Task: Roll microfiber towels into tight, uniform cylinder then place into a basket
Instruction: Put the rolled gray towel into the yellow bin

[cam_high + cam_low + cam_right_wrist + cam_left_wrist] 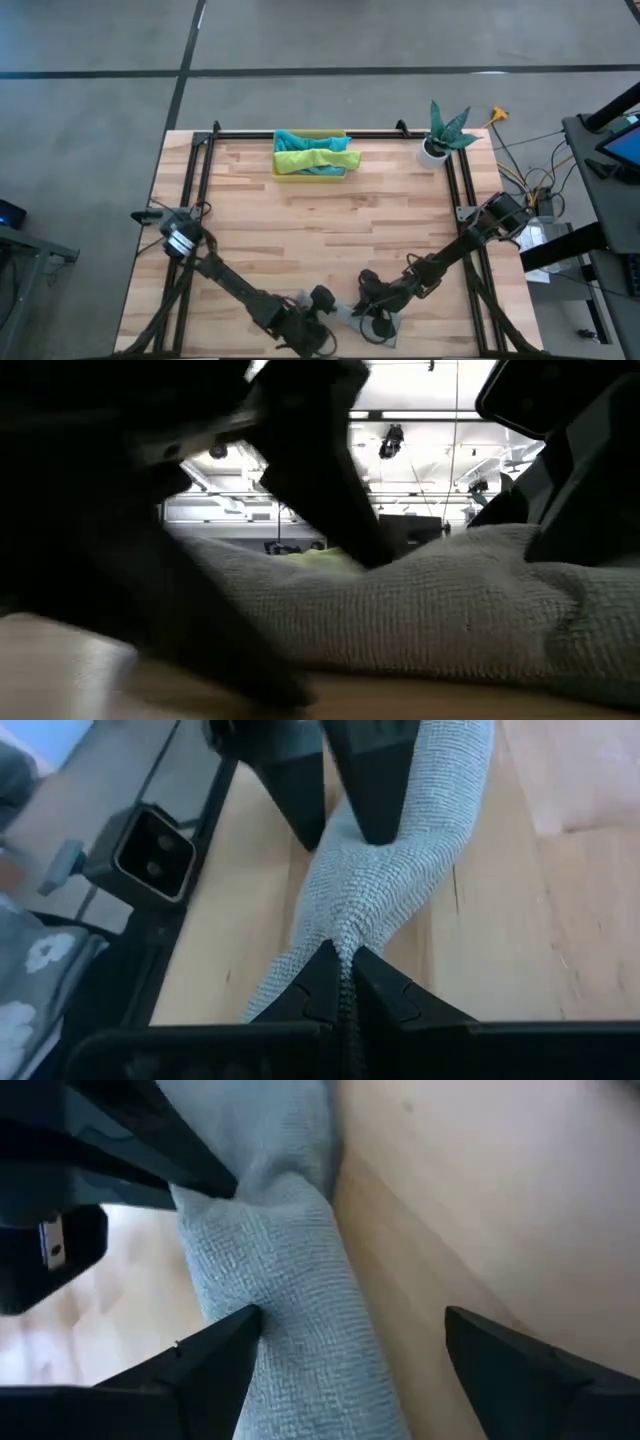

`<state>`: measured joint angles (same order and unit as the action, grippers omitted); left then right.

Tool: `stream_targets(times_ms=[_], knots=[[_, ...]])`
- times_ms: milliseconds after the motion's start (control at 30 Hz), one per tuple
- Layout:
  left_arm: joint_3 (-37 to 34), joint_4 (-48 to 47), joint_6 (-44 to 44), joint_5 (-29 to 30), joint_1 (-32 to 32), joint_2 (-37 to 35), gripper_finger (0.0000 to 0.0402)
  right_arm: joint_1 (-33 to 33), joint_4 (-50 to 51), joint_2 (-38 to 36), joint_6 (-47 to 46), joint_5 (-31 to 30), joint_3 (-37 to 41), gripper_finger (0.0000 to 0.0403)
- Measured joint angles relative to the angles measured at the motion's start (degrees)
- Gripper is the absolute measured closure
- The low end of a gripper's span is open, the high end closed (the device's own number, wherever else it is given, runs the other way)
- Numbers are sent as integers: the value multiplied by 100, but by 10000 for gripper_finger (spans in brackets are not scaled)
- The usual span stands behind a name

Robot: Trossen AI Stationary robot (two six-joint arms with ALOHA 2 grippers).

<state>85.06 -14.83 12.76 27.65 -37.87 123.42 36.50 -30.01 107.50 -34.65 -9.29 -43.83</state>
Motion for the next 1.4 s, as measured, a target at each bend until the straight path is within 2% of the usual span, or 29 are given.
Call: stream_targets(times_ms=[167, 233, 567, 800, 900, 1000, 1300, 1400], knots=[[832, -1116, -14, 1104, -8, 513, 101, -7, -254, -7, -70, -5, -1, 394], [992, -1161, -20, 1314, -6, 604, 101, -7, -258, -8, -71, 11, -2, 394], [971, -1119, -89, 1464, 48, 610, 100, -1, -260, -8, -90, 71, -2, 394], [840, -1059, -838, 1323, 269, 644, 111, -1, -326, -8, -8, 91, -2, 394], [828, -1071, -947, 1111, 329, 653, 140, -1, -300, -8, 7, 91, -2, 394], [852, -1117, -942, 990, 337, 651, 186, -1, -278, -7, 21, 91, -2, 385], [850, -1191, -936, 471, 350, 610, 365, -1, -203, -8, 24, 69, -2, 320], [832, -1254, -936, 480, 354, 607, 394, -1, -197, -7, 28, 69, -2, 299]])
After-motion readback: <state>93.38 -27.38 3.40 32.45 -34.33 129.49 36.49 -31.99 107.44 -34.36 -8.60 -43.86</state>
